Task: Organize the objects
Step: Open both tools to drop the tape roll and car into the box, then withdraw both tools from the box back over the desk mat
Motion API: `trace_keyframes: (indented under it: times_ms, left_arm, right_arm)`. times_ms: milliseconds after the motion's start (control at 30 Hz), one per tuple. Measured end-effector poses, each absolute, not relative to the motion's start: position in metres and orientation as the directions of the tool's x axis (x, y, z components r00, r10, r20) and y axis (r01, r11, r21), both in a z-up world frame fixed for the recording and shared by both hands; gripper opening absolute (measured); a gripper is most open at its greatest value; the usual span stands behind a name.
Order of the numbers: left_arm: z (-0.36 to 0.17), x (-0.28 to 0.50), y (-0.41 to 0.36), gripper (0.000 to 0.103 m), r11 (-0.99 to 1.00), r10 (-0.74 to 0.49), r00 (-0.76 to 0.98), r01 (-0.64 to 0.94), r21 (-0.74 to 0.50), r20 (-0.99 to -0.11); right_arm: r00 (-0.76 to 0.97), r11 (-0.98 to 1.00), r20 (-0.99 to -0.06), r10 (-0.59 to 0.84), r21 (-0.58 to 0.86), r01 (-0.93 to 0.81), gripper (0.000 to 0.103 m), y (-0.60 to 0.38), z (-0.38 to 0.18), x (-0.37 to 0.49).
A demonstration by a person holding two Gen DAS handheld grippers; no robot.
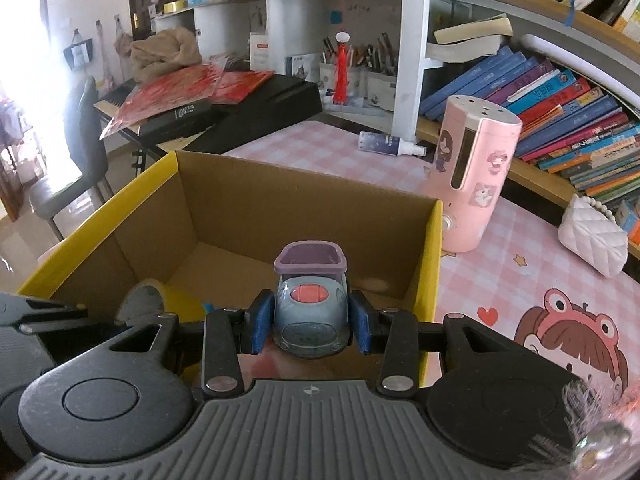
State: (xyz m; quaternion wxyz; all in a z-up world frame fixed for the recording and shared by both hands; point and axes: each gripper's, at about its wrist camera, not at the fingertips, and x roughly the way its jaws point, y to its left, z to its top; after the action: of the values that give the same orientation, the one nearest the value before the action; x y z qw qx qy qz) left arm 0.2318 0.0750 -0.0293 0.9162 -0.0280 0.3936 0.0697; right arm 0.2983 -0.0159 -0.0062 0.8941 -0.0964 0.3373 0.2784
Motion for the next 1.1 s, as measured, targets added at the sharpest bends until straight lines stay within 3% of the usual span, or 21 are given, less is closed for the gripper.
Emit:
trace_keyframes:
  times_ms: [400, 1100]
  left_arm:
    - [-0.019, 0.225, 0.069, 0.058, 0.990, 0.114, 0.734, -0.143, 0.012, -0.669]
    - [-0.015, 0.211, 0.069, 0.069, 0.985, 0.141, 0.749, -0.171, 0.016, -0.647]
  right_arm:
    - [0.623, 0.799, -0.612, 0.487, 0.024, -0.601, 0.038, -0.009, 0.005, 0.295]
    - [0.584, 0.833, -0.688, 0.430, 0.054, -0.550, 0.039, -0.011, -0.006, 0.310]
